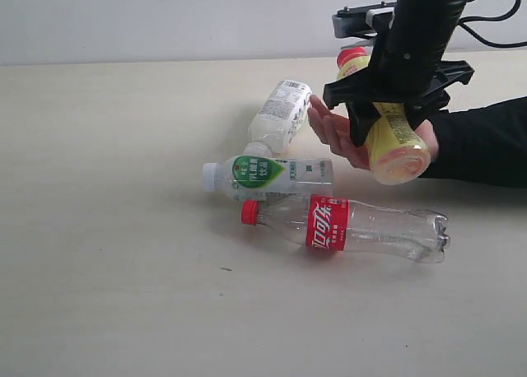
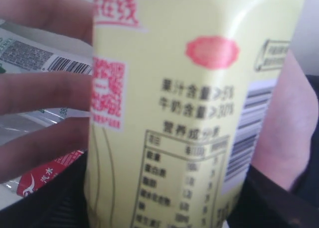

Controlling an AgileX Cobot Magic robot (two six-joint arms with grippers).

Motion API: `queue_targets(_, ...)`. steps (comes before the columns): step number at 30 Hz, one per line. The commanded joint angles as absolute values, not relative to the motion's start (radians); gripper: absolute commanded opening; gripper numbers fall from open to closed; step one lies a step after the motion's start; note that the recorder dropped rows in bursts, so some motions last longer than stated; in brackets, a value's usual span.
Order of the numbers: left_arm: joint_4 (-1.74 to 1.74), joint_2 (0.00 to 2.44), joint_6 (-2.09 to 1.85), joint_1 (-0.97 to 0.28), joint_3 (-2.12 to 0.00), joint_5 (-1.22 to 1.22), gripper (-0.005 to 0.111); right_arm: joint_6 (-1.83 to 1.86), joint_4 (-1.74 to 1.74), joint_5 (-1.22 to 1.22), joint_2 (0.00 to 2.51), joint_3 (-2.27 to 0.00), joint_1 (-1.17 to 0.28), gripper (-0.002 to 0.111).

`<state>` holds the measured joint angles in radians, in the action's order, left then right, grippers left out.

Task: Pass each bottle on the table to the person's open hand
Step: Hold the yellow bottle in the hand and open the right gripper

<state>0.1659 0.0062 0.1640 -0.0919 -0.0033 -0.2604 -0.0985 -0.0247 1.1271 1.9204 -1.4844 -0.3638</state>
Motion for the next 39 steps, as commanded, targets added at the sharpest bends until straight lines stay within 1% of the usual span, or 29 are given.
queue_targets(1, 0.171, 0.000, 0.163, -0.090, 0.000, -0.254, 0.000, -0.092, -0.020, 1.135, 1.918, -1.493, -0.358, 0.000)
queue_targets(9, 0.171, 0.000, 0.163, -0.090, 0.000, -0.254, 0.000, -0.080, -0.020, 1.218, 1.918, -1.493, -0.358, 0.000)
queue_targets(15, 0.171, 0.000, 0.163, -0.090, 0.000, -0.254, 0.000, -0.080, -0.027, 1.218, 1.918, -1.492, -0.361, 0.000)
queue_targets(18, 0.171, 0.000, 0.163, -0.090, 0.000, -0.254, 0.000, -0.080, -0.027, 1.218, 1.918, -1.492, -0.361, 0.002)
queue_targets(25, 0.171, 0.000, 0.163, -0.090, 0.000, -0.254, 0.000, -0.080, -0.020, 1.220, 1.918, -1.492, -0.361, 0.019)
queue_targets(27, 0.171, 0.000, 0.163, -0.090, 0.000, -0.254, 0.000, -0.080, -0.027, 1.221, 1.918, -1.492, -0.361, 0.025)
queue_targets(33, 0.171, 0.000, 0.163, -0.090, 0.000, -0.254, 0.000, -0.080, -0.027, 1.221, 1.918, -1.492, -0.361, 0.046)
queue_targets(39, 0.171, 0.000, 0.163, -0.090, 0.000, -0.254, 0.000, -0.080, -0.027, 1.221, 1.918, -1.492, -0.361, 0.061)
